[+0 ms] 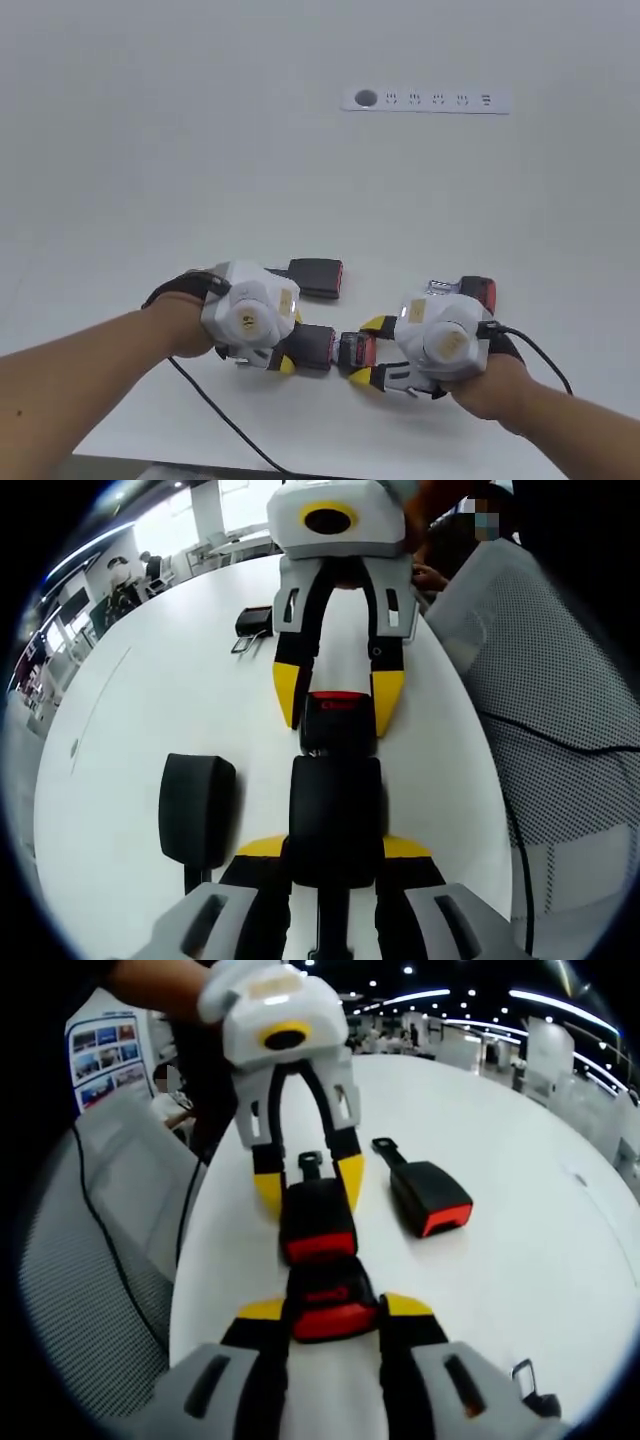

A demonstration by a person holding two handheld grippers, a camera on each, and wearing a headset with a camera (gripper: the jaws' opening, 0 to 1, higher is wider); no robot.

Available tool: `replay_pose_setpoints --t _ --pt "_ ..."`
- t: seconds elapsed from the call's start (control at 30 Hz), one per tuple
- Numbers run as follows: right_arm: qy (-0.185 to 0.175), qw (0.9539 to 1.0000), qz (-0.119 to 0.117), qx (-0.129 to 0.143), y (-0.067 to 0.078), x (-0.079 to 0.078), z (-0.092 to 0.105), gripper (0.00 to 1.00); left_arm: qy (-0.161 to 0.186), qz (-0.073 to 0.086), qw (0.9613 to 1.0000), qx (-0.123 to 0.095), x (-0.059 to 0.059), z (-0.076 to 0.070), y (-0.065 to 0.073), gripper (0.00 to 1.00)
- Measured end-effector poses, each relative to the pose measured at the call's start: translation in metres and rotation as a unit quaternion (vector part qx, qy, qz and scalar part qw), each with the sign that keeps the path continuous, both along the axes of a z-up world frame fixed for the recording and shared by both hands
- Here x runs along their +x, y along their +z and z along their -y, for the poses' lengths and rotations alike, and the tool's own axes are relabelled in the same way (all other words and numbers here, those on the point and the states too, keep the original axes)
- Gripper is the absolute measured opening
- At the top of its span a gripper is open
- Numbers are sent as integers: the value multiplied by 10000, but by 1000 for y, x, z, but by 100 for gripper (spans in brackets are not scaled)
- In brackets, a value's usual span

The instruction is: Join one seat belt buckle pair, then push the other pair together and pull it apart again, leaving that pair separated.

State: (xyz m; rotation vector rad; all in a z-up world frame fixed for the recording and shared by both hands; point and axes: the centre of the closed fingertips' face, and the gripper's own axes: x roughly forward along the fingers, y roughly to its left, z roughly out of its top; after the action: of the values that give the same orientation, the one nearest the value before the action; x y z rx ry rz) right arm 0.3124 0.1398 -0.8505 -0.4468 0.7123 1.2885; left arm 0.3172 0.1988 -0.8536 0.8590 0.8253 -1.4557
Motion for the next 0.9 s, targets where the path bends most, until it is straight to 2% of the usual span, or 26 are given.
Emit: replay_pose_setpoints --t 0.3,0.4,0.57,0.9 --pt "88 9999 48 -11 -1 -1 1 34 18 -12 10000 -70 0 -1 0 33" --pt "49 10000 59 60 0 -1 2 34 55 -23 9999 -141 0 -1 1 33" --pt "106 9998 121 106 0 -1 2 34 89 -41 9993 -356 1 -3 1 33" --pt "237 9985 338 372 1 -2 3 33 217 -112 9967 -777 1 -4 1 33"
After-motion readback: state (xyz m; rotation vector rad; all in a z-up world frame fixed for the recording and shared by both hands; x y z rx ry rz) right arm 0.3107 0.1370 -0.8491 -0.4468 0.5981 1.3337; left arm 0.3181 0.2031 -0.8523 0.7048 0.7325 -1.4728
